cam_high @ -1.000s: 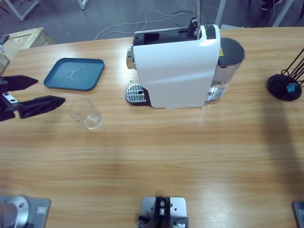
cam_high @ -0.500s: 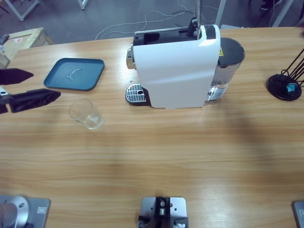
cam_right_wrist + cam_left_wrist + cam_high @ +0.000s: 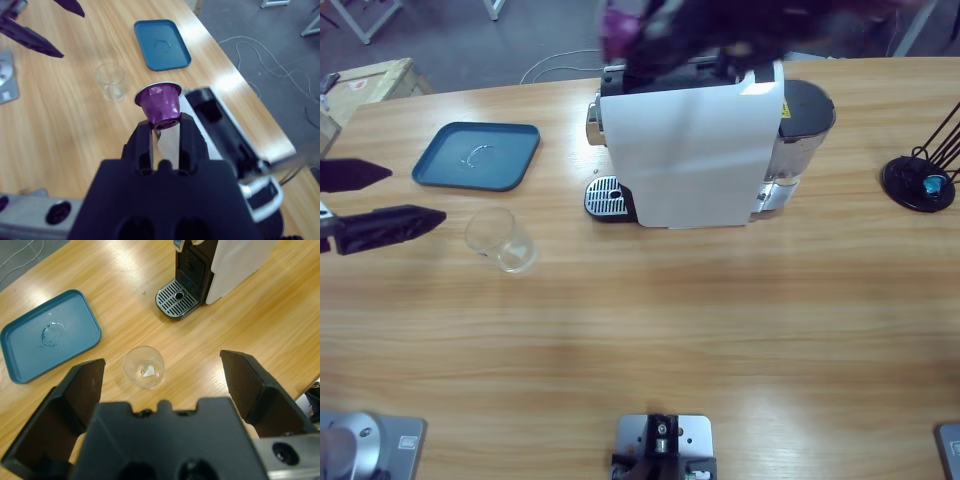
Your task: Pour coffee
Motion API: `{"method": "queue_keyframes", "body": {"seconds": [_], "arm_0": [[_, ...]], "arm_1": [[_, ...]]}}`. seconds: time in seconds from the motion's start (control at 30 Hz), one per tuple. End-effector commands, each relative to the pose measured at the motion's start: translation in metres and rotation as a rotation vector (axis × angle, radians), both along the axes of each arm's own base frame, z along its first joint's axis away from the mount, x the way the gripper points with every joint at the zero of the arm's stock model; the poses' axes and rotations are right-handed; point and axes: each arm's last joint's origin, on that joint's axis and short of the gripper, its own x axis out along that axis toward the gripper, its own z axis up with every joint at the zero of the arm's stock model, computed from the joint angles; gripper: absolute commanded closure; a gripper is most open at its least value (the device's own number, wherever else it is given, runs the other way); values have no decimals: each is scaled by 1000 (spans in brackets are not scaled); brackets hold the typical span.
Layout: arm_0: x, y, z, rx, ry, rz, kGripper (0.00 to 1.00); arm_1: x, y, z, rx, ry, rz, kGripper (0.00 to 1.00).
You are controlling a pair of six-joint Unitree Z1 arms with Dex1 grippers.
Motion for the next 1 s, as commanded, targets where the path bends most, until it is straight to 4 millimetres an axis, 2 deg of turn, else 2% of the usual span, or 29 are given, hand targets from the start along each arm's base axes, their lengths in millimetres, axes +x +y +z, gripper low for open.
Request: {"method": "queue_keyframes", "body": {"seconds": [0.03, 0.27, 1.0], "arm_0": [[0, -3, -2, 15, 8, -26, 4], [2, -5, 0, -3, -17, -26, 4], [3, -6, 0, -11, -26, -25, 4]], "arm_1": [[46, 34, -41, -103, 30, -2, 1000], [69, 26, -52, -158, 18, -82, 1000], [84, 24, -74, -224, 44, -134, 1000]]}}
